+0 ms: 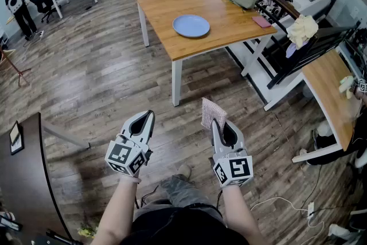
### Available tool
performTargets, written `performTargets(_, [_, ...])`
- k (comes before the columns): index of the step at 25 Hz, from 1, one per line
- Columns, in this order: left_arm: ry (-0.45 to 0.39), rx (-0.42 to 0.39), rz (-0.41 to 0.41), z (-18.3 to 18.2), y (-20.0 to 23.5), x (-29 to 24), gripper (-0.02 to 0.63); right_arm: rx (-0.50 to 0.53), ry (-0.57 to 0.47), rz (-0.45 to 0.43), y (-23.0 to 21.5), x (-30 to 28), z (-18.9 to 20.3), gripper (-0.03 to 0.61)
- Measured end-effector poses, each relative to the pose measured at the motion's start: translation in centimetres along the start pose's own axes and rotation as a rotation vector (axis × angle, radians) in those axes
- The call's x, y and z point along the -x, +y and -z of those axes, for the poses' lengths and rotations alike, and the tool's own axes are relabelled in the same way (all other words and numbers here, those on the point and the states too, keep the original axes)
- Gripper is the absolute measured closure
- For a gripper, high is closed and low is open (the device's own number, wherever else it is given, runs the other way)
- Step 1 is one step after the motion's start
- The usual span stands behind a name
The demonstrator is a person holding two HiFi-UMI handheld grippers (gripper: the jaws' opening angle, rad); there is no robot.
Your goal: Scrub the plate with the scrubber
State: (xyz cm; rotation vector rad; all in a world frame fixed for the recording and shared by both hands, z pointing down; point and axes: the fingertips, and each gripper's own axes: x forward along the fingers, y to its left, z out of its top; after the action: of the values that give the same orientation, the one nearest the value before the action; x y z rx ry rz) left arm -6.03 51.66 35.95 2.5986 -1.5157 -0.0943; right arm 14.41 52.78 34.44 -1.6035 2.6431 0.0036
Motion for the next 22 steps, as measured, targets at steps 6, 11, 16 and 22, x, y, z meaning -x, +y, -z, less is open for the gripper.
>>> performTargets(6, [0.012,0.003,-0.013,-0.2,2.7,-3.6,0.617,-0.01,0.016,-0.004,-1.7,-4.1,0.6,0.503])
performTargets(11, [0.013,-0.002,-0.012,-0.2,4.5,-7.0,0.617,-0.02,0.021,-0.007,-3.5,-7.5,1.3,0.503])
performTargets(16, [0.006,-0.005,-0.005,-0.5,5.8,-9.8,0.618,-0.038,0.012,-0.015,-4.4,-10.5,1.4,0.503])
performTargets(22, [-0.003,0.009,-0.011,-0.6,6.7,-11.7,0.617,-0.074,0.01,-0.04,-4.8,-12.7,1.6,0.503])
